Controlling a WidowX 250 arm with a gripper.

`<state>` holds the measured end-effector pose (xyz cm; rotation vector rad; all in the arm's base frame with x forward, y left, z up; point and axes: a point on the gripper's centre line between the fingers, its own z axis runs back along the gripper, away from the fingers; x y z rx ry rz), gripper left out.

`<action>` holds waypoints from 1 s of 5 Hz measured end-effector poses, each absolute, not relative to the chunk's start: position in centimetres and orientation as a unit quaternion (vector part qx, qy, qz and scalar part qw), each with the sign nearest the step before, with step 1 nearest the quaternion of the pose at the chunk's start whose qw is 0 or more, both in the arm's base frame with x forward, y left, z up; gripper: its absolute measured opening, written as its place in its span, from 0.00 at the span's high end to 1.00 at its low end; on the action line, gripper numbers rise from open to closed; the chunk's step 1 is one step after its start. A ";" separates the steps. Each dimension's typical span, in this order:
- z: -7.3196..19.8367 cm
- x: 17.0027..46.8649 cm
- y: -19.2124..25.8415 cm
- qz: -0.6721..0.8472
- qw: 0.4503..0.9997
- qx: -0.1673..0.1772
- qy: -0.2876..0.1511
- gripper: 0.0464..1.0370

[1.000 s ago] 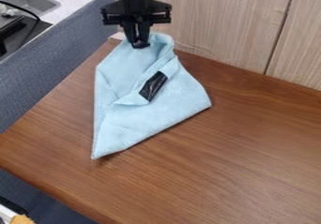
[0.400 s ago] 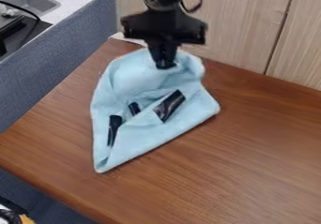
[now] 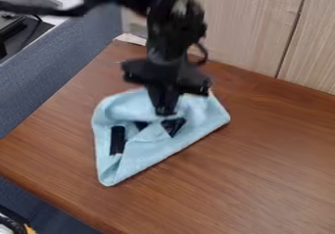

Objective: Fold the cloth from top left to bottom right

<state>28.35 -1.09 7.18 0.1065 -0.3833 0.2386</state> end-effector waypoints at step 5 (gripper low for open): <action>2.7 26.5 0.3 0.125 0.982 0.083 -0.117 0.41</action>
